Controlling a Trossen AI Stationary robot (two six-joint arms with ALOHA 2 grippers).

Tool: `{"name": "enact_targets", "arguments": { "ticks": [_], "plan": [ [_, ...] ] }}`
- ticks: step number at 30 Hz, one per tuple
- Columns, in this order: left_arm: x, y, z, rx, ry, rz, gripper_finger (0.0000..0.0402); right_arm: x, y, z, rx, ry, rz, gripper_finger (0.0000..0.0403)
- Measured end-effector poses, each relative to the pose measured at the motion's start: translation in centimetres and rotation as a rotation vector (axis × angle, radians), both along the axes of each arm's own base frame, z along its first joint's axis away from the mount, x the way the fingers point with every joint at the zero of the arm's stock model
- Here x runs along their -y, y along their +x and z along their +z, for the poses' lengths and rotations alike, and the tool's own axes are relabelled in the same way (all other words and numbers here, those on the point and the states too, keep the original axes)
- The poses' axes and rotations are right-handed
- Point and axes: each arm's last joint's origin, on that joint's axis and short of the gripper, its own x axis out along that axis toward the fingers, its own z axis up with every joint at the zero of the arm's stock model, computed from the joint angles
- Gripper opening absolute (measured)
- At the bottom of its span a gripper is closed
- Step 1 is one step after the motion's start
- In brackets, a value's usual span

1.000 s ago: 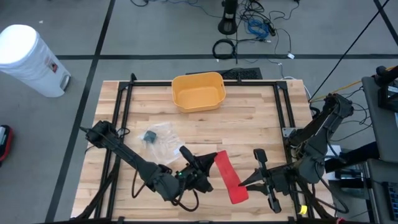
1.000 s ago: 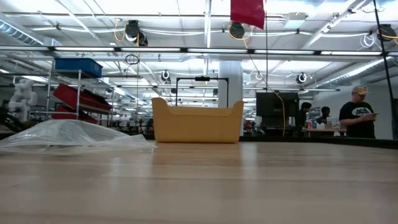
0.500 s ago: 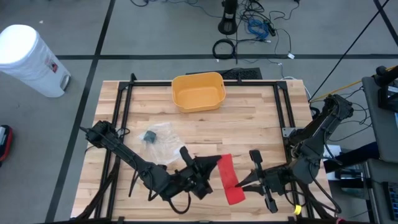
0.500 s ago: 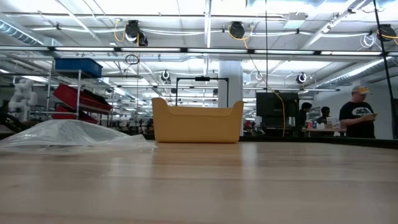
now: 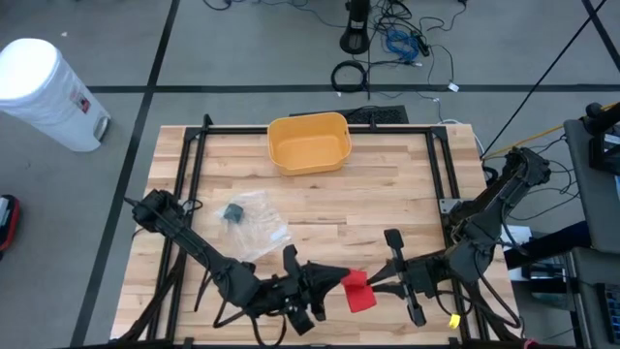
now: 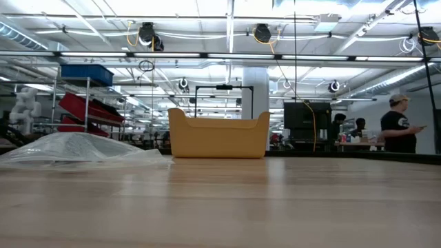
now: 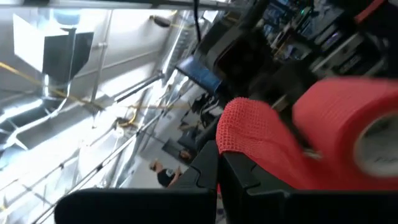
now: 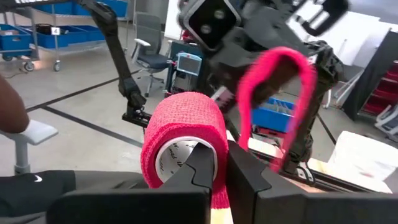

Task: Roll bandage
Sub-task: Roll the red bandage

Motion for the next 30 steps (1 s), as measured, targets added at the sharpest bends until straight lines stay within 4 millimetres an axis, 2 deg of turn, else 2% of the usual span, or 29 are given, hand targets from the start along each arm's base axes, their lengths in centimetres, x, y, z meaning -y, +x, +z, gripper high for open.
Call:
{"name": "enact_targets", "arguments": {
  "ticks": [6, 16, 21, 26, 30],
  "plan": [
    [0.8, -0.5, 0.0, -0.010, 0.073, -0.017, 0.0004, 0.5, 0.4, -0.2, -0.022, 0.007, -0.023, 0.0016],
    [0.5, -0.3, 0.0, -0.018, 0.095, 0.006, 0.0004, 0.9, 1.4, -0.9, -0.053, 0.002, -0.060, 0.0016],
    [0.3, -0.2, -0.1, -0.059, 0.177, 0.075, 0.0004, 1.3, 1.7, -0.9, -0.056, 0.009, -0.078, 0.0016],
    [0.1, -0.2, -0.1, -0.077, 0.173, 0.113, 0.0004, 1.3, 1.7, -0.9, -0.057, 0.008, -0.078, 0.0016],
    [0.7, -0.5, -0.1, -0.073, 0.176, 0.086, 0.0004, 1.3, 1.7, -0.9, -0.059, 0.007, -0.077, 0.0016]
  ]
}}
